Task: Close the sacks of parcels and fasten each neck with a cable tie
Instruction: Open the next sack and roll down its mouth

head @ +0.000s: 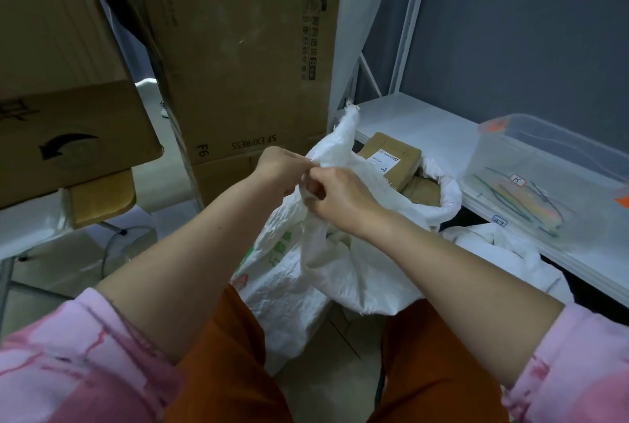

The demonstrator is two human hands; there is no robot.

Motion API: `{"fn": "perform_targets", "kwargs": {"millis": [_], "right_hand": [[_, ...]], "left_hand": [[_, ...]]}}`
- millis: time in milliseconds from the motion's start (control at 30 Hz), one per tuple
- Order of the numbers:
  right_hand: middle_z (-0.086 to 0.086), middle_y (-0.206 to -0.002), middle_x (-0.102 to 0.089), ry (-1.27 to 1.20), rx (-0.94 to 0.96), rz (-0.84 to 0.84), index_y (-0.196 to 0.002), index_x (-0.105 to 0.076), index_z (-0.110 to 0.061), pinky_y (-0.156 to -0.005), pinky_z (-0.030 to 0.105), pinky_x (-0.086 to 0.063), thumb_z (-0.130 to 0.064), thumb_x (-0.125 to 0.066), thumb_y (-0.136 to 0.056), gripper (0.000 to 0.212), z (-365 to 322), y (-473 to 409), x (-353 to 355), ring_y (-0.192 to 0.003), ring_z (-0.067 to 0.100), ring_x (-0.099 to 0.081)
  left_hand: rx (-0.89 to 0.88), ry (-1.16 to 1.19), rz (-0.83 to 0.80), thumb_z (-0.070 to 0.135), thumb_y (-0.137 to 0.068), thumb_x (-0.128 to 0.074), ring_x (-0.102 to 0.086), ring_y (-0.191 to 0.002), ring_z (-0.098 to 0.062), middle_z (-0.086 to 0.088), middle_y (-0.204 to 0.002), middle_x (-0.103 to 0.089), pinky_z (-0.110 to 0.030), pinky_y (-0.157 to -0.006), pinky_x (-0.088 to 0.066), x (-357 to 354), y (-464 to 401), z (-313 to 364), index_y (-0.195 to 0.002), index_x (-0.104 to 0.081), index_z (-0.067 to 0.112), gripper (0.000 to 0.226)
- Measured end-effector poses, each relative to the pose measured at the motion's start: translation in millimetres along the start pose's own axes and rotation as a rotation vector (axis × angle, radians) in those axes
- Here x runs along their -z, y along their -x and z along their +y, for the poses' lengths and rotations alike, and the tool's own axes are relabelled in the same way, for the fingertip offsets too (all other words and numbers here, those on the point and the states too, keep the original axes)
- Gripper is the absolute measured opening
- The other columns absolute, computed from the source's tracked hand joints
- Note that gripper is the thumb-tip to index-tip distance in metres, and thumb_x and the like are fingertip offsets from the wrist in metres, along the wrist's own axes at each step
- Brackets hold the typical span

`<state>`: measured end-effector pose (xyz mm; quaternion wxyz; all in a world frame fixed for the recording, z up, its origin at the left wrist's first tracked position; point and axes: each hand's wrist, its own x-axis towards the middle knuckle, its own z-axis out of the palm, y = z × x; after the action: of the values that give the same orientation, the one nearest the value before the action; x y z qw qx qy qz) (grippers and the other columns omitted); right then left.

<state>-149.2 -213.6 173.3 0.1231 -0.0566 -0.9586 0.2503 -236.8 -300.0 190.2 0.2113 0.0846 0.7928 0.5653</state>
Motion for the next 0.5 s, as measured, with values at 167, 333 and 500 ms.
{"fn": "perform_targets", "kwargs": {"millis": [167, 333, 500], "right_hand": [[0.002, -0.071, -0.052, -0.064, -0.035, 0.230, -0.066, -0.051, -0.014, -0.059, 0.034, -0.036, -0.023, -0.050, -0.095, 0.030, 8.0, -6.0, 6.4, -0.067, 0.021, -0.048], [0.006, -0.126, -0.044, 0.283, 0.020, 0.285, -0.131, -0.052, -0.011, -0.063, 0.031, -0.035, 0.008, -0.046, -0.088, 0.047, 27.2, -22.0, 17.2, -0.095, 0.027, -0.053], [0.001, -0.117, -0.054, 0.240, 0.068, 0.152, -0.105, -0.064, -0.011, -0.066, 0.033, -0.037, -0.010, -0.046, -0.096, 0.020, 26.4, -34.9, 22.9, -0.096, 0.026, -0.055]], "left_hand": [[-0.068, -0.144, 0.007, 0.003, -0.090, -0.055, -0.043, -0.049, -0.011, -0.001, -0.067, -0.053, -0.017, -0.040, -0.036, 9.1, -3.3, 0.0, -0.078, -0.063, 0.016, 0.020], [-0.119, -0.326, -0.056, 0.006, -0.093, -0.047, -0.045, -0.056, -0.008, 0.004, -0.068, -0.048, -0.018, -0.048, -0.040, 24.1, -1.9, 13.3, -0.071, -0.051, 0.019, 0.026], [-0.078, -0.464, -0.031, 0.007, -0.091, -0.041, -0.043, -0.058, -0.017, -0.008, -0.072, -0.050, -0.026, -0.049, -0.034, 40.9, -0.7, 15.1, -0.085, -0.062, 0.008, 0.021]]}}
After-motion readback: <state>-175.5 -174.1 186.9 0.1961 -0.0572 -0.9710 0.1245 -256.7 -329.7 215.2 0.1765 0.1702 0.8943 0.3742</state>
